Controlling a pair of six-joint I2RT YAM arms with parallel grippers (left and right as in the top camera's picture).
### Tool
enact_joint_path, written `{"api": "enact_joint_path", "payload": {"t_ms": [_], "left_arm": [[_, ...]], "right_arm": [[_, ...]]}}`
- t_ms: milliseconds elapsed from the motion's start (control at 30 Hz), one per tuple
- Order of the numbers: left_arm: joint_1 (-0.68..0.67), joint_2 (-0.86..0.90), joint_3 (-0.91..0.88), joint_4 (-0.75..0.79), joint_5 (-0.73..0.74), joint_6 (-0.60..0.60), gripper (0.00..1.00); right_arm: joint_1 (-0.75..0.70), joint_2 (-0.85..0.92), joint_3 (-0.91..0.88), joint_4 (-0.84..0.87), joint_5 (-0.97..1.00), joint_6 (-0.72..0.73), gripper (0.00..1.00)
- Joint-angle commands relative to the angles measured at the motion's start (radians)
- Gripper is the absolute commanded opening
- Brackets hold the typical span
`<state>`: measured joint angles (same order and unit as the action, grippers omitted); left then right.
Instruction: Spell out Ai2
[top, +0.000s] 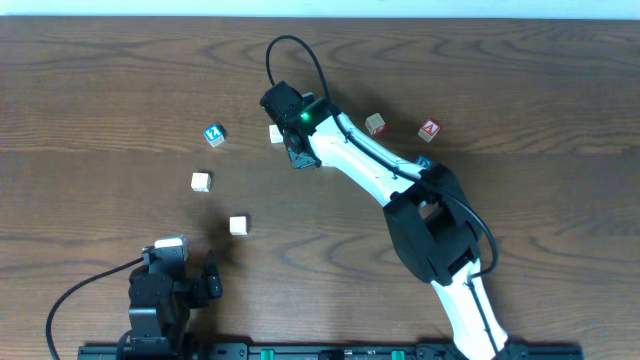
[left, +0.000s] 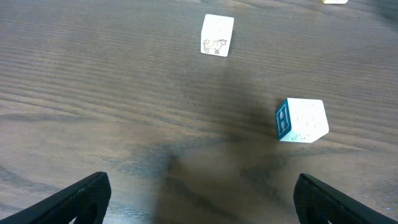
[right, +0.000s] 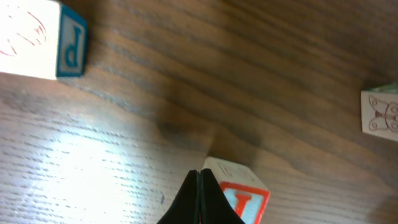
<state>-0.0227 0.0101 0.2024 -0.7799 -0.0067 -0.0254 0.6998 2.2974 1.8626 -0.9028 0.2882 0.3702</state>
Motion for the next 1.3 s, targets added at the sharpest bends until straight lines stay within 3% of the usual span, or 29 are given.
{"api": "enact_joint_path", "payload": {"t_ms": [0,233,567,933,1267], "left_arm": [[-0.003,-0.006,-0.023,-0.033,-0.007,0.003,0.95],[-0.003,-0.006,-0.023,-0.033,-0.007,0.004,0.95],[-0.003,-0.006,-0.023,-0.033,-0.007,0.003,0.95],[-0.003,-0.006,-0.023,-0.033,-0.007,0.003,0.95],[-0.003,-0.006,-0.023,-0.033,-0.007,0.003,0.95]], "right_arm": [[0.008,0.011,-0.002,0.018,0.018,-0.012,0.02],[0.008,0.003,0.078,0.016,0.018,-0.013,0.01],[0.008,-0.009,0.329,-0.118,-0.046,-0.076,0.02],[0.039,-0.009,0.343,-0.097,-0.166,-0.148,0.01],[0.045,-0.106,0.357,-0.220,-0.166,-0.172,0.02]]}}
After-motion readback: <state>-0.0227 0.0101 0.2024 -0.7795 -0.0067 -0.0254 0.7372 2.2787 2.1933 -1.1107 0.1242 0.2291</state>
